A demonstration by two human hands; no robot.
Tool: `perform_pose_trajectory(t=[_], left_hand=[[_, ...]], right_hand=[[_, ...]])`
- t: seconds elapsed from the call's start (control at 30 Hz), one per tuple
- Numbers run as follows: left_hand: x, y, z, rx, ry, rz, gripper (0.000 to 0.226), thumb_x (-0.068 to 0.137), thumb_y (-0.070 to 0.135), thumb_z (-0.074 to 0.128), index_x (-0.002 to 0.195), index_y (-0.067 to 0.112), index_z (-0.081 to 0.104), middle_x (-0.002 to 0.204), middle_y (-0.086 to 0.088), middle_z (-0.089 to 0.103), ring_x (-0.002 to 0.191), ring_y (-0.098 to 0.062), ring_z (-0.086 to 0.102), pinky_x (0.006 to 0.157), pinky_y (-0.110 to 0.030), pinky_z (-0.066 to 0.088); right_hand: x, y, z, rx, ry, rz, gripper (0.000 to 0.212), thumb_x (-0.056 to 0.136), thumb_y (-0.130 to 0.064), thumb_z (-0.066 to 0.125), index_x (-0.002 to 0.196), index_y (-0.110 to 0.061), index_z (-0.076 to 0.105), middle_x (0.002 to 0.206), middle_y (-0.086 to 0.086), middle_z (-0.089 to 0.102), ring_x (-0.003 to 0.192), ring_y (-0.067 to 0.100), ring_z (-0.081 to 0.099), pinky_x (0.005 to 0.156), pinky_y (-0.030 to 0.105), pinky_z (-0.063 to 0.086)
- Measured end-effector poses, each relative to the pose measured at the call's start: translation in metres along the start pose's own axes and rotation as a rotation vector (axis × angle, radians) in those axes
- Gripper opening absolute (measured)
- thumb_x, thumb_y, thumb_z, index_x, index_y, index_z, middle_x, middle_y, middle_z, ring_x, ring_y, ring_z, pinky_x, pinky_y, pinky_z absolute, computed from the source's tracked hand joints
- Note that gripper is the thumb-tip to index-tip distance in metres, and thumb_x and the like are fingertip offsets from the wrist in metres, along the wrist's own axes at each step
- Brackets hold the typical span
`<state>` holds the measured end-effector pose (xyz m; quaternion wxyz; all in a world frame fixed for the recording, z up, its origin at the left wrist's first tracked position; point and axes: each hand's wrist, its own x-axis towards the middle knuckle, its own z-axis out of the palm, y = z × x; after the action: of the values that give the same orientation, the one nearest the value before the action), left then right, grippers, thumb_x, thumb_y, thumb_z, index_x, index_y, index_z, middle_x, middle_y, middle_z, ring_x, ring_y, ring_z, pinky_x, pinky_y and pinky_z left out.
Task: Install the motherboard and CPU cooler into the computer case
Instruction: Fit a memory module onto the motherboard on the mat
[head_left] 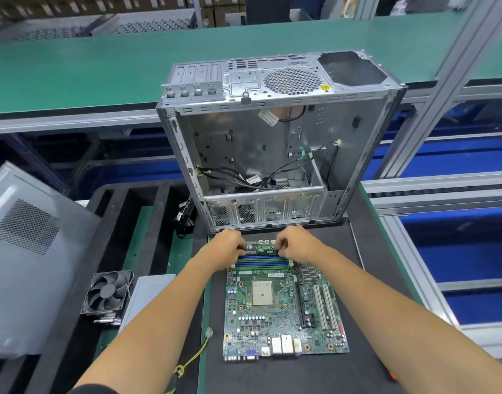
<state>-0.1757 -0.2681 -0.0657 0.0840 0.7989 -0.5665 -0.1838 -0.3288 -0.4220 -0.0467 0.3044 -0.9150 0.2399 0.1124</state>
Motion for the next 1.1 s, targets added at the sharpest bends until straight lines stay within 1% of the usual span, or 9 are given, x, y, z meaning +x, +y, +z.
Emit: perform_pose_trajectory(t=[0.13,0.23,0.37,0.47,0.6,0.67,0.8,1.0,1.1], left_hand=[[-0.002,-0.004,0.003,-0.013,0.026,0.003,0.015,0.09,0.019,0.061,0.097,0.011,0.073,0.097,-0.001,0.063,0.092,-0.016,0.056,0.082,-0.026,0.043],[-0.003,-0.007,0.004,-0.025,0.027,0.0,0.013,0.088,0.018,0.064,0.096,0.012,0.072,0.095,0.001,0.062,0.088,-0.013,0.054,0.079,-0.022,0.04],[-0.001,-0.007,0.0,-0.071,0.029,-0.022,0.012,0.084,0.014,0.068,0.095,0.012,0.072,0.092,0.002,0.062,0.08,-0.008,0.05,0.077,-0.022,0.044],[-0.001,-0.007,0.0,-0.086,0.017,-0.024,0.013,0.083,0.013,0.071,0.095,0.01,0.072,0.092,0.001,0.064,0.078,-0.007,0.05,0.074,-0.019,0.042],[-0.001,-0.007,0.001,-0.123,0.007,-0.055,0.016,0.081,0.013,0.073,0.096,0.011,0.074,0.086,0.005,0.063,0.077,-0.006,0.053,0.074,-0.018,0.042],[-0.001,-0.006,-0.001,-0.129,-0.008,-0.065,0.014,0.08,0.014,0.074,0.094,0.011,0.074,0.081,0.008,0.062,0.074,-0.005,0.054,0.072,-0.019,0.045],[0.001,-0.005,-0.001,-0.11,-0.036,-0.077,0.011,0.079,0.014,0.076,0.089,0.012,0.075,0.085,0.002,0.07,0.068,-0.003,0.054,0.065,-0.016,0.041],[0.002,-0.003,-0.003,-0.083,-0.05,-0.08,0.009,0.079,0.015,0.075,0.087,0.011,0.076,0.086,0.001,0.071,0.069,-0.006,0.056,0.068,-0.023,0.048],[0.0,-0.003,-0.002,-0.088,-0.018,-0.062,0.009,0.079,0.02,0.076,0.084,0.013,0.077,0.082,0.004,0.068,0.066,-0.003,0.052,0.064,-0.018,0.041]], right_hand=[[0.003,-0.002,0.002,-0.13,-0.013,-0.034,0.017,0.088,-0.003,0.062,0.101,-0.008,0.072,0.1,0.008,0.071,0.091,0.018,0.06,0.087,0.033,0.052],[0.004,-0.003,0.004,-0.174,-0.029,-0.043,0.016,0.089,-0.004,0.059,0.1,-0.007,0.071,0.098,0.009,0.071,0.092,0.022,0.063,0.086,0.034,0.053],[0.006,0.001,0.006,-0.2,-0.029,-0.045,0.015,0.09,-0.004,0.058,0.099,-0.007,0.069,0.101,0.009,0.068,0.095,0.024,0.06,0.087,0.035,0.051],[0.007,0.004,0.008,-0.195,-0.012,-0.05,0.013,0.09,-0.005,0.06,0.099,-0.008,0.07,0.102,0.008,0.068,0.096,0.024,0.06,0.088,0.035,0.05],[0.006,0.005,0.01,-0.224,-0.014,-0.053,0.012,0.091,-0.007,0.061,0.099,-0.008,0.069,0.101,0.01,0.069,0.093,0.026,0.062,0.086,0.04,0.053],[0.006,0.005,0.012,-0.255,-0.016,-0.062,0.011,0.091,-0.007,0.061,0.099,-0.008,0.069,0.101,0.01,0.069,0.091,0.027,0.062,0.083,0.039,0.053],[0.003,0.003,0.014,-0.327,-0.012,-0.106,0.012,0.092,-0.008,0.059,0.102,-0.009,0.067,0.106,0.008,0.067,0.096,0.026,0.06,0.082,0.036,0.049],[0.002,-0.001,0.01,-0.345,-0.015,-0.11,0.013,0.092,-0.008,0.059,0.102,-0.009,0.067,0.11,0.007,0.066,0.1,0.026,0.06,0.084,0.037,0.05],[0.0,-0.004,0.01,-0.338,-0.015,-0.099,0.013,0.091,-0.006,0.058,0.1,-0.01,0.066,0.109,0.007,0.066,0.101,0.026,0.06,0.082,0.035,0.048]])
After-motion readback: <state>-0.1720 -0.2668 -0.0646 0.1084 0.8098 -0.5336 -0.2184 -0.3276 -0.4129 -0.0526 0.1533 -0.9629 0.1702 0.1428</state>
